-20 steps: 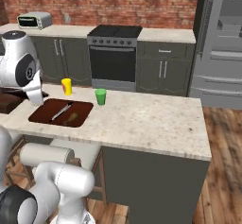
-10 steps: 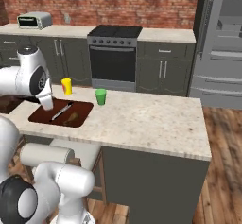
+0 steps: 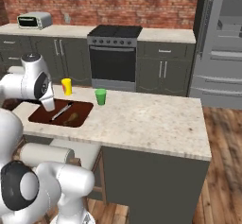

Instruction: Gather the squash and carrot from the fridge and place them on a tray on the dining counter. Then gather the fish and chicken drumstick from the fridge and place them on the other tray.

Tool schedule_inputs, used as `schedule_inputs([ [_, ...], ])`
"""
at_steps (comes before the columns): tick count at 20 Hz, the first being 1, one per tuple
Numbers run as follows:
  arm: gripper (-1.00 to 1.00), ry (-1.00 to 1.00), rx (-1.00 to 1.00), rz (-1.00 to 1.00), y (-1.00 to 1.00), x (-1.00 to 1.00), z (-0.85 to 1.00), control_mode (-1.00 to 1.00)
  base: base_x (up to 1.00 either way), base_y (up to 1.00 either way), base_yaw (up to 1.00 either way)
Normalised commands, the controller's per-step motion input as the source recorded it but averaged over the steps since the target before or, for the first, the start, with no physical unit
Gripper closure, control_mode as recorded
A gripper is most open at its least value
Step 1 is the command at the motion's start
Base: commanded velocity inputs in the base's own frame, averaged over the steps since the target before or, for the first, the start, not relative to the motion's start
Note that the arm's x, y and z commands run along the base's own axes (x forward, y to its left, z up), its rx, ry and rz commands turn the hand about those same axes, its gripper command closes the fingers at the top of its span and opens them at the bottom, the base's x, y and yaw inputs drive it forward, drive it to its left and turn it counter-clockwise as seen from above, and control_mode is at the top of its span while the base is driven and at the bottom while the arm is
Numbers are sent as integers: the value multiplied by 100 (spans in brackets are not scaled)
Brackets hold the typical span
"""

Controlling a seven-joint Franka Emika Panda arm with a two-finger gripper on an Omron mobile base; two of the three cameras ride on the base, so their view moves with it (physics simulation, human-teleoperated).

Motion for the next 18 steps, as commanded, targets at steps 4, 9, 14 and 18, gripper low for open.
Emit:
schedule_inputs([
  [4,100,1,0,0,17,67,-17,-100,0,0,0],
  [9,100,3,-1,0,26,55,-30,-100,0,0,0],
  [14,100,4,-3,0,27,36,-38,-100,0,0,0],
  [18,100,0,-3,4,5,5,-37,-100,0,0,0],
])
